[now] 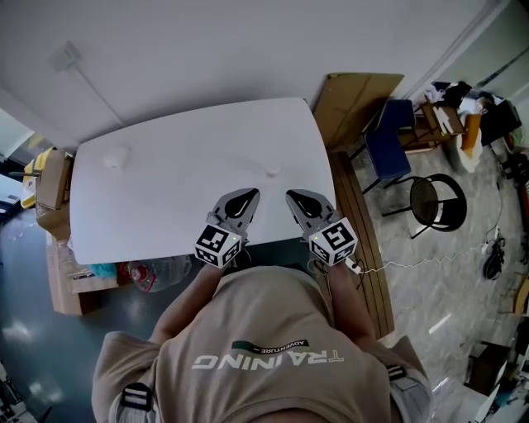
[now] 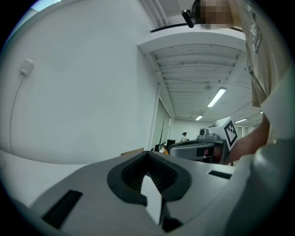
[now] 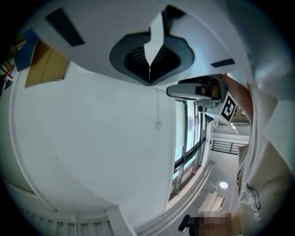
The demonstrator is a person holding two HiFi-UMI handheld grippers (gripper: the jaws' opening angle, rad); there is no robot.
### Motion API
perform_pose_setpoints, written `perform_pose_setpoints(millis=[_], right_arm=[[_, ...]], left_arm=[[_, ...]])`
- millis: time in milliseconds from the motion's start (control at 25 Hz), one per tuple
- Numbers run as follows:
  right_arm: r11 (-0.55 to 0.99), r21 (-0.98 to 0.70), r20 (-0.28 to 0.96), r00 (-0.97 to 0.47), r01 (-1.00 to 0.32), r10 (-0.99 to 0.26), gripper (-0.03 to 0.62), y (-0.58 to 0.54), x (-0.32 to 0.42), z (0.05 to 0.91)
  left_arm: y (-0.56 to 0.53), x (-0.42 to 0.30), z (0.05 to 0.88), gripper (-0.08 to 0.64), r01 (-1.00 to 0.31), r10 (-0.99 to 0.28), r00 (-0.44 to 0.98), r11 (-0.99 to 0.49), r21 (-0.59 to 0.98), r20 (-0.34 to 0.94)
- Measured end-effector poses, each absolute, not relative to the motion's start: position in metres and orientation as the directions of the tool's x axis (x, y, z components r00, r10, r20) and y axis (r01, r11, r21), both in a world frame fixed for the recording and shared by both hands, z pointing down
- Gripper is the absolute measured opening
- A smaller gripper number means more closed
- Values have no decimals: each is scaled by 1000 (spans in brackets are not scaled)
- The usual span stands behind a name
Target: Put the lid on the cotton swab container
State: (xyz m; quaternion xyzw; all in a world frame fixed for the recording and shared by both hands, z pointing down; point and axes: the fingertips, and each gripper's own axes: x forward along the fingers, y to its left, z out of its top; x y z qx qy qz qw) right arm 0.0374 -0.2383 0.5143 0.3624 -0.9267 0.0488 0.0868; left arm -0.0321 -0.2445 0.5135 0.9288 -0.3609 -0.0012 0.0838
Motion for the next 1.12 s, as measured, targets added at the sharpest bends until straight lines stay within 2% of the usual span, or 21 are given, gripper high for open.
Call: perform_pose_setpoints(millis=[240,480,1120], right_arm=[[683,-34,245,-668,-730,-702,18,-272,36,527],[688,-26,262,-670,-725,-695,18,-303,34,530],[777,-58,436,-716,-627,-545,18,-390,28,597]], left_arm=[[-271,-41,518,12,-654,-656,753,-737,169,55],[-294,-47,520,12,-658,-661,748,-732,177,50],[-337,-49,517,12,-721,-730,682,-660,211,45]])
